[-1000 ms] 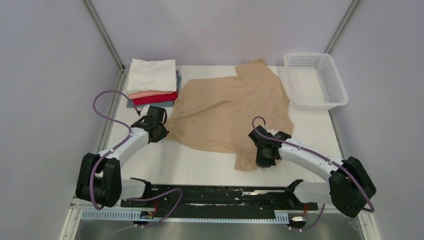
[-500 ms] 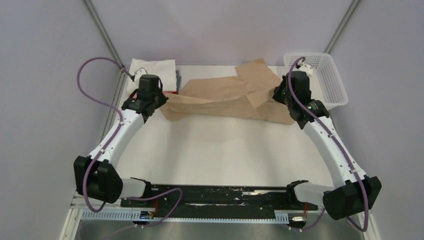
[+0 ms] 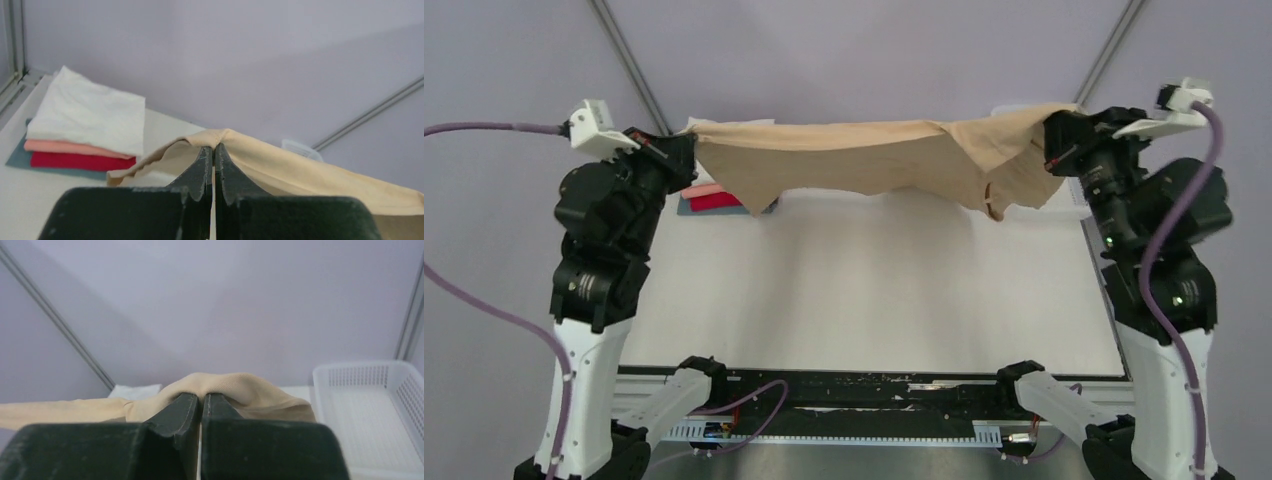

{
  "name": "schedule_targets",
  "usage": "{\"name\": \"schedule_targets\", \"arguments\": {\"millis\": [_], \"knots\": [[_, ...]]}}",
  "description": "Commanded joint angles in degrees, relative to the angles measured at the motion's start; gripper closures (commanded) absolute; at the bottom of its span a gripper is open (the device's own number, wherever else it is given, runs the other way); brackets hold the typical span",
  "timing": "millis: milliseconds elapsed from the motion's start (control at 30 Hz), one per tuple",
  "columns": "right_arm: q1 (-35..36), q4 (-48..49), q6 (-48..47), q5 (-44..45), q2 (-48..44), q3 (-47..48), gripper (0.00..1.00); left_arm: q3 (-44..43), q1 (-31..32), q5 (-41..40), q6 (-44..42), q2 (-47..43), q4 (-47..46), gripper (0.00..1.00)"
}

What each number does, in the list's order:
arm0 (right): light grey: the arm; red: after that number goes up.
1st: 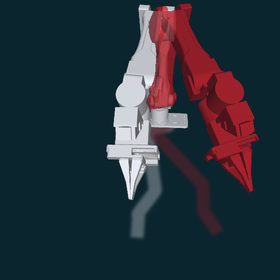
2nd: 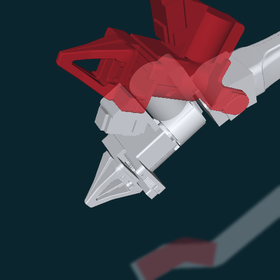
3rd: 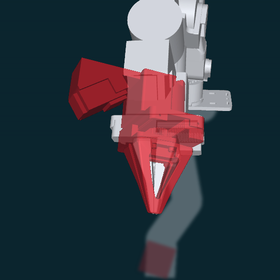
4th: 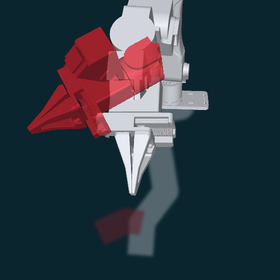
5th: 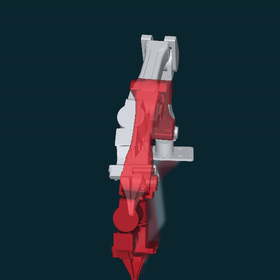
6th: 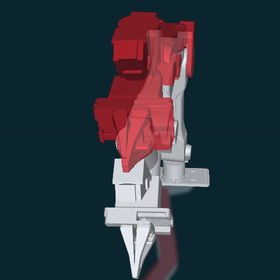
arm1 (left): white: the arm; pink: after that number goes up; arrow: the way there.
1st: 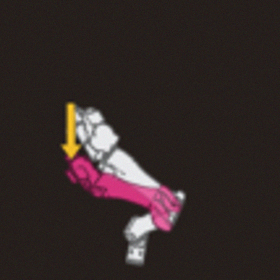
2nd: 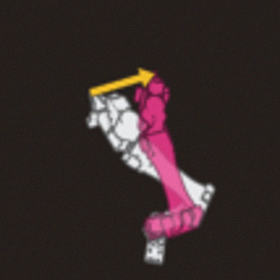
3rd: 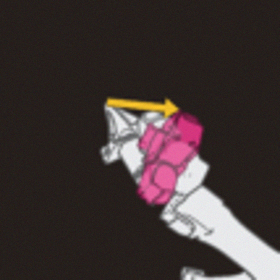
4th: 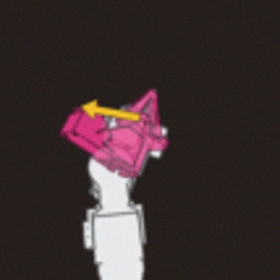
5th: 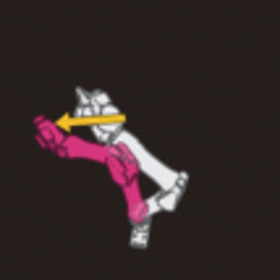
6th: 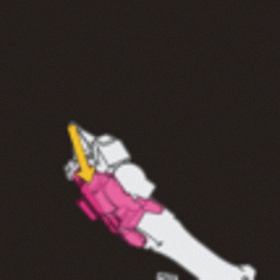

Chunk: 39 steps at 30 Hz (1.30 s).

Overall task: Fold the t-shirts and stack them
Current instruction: Flatten out the tshirt

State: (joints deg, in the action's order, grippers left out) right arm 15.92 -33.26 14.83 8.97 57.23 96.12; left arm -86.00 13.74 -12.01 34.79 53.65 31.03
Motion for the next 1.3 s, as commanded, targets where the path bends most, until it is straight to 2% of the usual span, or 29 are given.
{"name": "schedule_targets", "arguments": {"millis": [0, 233, 333, 567, 733, 933, 1033, 1133, 1267], "knots": [[-0.10, 0.58, -4.20, -6.63, -3.30, 8.64, 1.00, -5.42, -0.38, 4.14, -3.46, -5.27, 1.25, 1.00], [-0.13, 0.30, -6.77, -18.25, -4.66, 18.32, 1.00, -13.30, -0.38, 15.33, -5.74, -9.93, 3.70, 1.00], [-0.11, 0.23, -6.38, -22.07, -5.22, 20.92, 1.00, -14.66, -0.38, 17.03, -6.10, -11.65, 3.73, 1.00], [-0.13, 1.13, -7.71, -16.12, -4.50, 21.91, 1.00, -14.66, -0.38, 15.65, -6.72, -11.82, 3.53, 1.00], [-0.17, 2.21, -8.55, -12.55, -0.20, 17.55, 1.00, -11.05, -0.40, 10.65, -6.83, -7.69, 2.52, 1.00], [-0.10, 9.63, -9.63, -2.67, 6.35, 3.66, 1.00, -2.07, -0.40, -1.77, -6.77, 1.73, -2.07, 1.00], [-0.18, 15.61, -9.58, 4.31, 10.41, -5.66, 1.00, 1.82, -0.42, -7.24, -6.10, 10.86, -3.87, 1.00], [-0.75, 20.42, -7.82, 7.67, 15.49, -13.57, 1.00, 6.92, -0.51, -8.19, -4.31, 19.09, -5.98, 1.00], [-3.92, 22.21, -2.40, 3.82, 25.84, -18.87, 1.00, 9.55, -1.78, -3.62, -2.02, 34.45, -10.24, 1.00]]}}
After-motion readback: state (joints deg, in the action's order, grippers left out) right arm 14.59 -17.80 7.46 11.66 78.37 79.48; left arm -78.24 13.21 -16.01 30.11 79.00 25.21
